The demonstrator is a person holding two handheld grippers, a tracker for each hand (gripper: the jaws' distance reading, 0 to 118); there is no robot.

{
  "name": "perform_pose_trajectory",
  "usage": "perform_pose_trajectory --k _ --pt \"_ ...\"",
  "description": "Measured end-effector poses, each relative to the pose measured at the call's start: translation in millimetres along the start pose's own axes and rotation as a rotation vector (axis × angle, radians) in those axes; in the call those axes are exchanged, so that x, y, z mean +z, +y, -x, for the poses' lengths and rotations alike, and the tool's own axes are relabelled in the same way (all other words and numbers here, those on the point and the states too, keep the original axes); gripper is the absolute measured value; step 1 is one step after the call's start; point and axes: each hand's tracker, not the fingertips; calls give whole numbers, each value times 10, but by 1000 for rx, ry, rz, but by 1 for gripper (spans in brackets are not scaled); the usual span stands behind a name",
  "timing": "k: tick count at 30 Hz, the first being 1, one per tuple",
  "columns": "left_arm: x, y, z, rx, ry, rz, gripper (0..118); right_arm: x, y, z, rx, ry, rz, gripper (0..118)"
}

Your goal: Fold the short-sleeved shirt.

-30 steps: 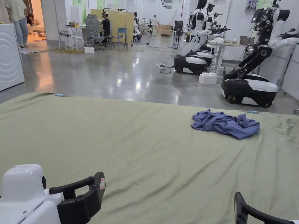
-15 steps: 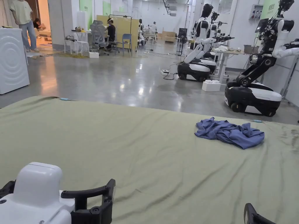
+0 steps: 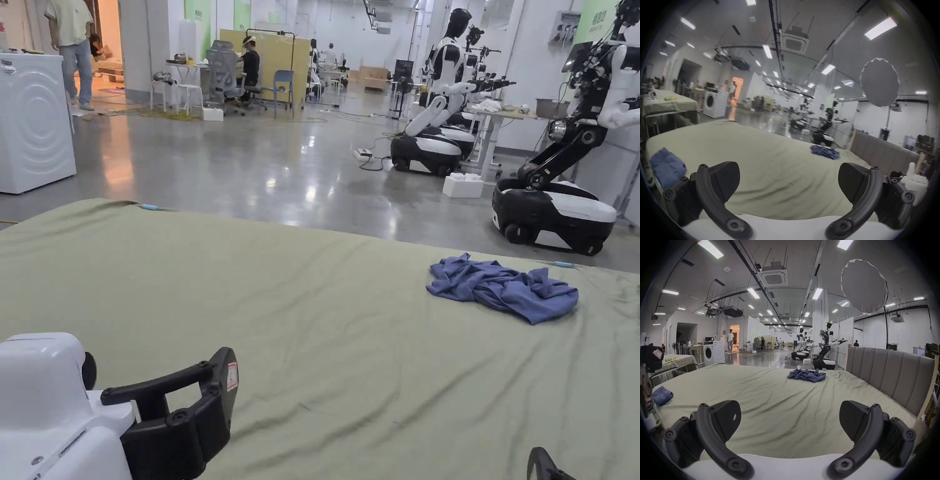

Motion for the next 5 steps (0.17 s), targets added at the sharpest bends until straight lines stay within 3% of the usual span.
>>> perform_pose_trajectory --k 5 --pt "-23 -97 -45 -66 43 -20 118 29 32 -2 -9 8 -10 118"
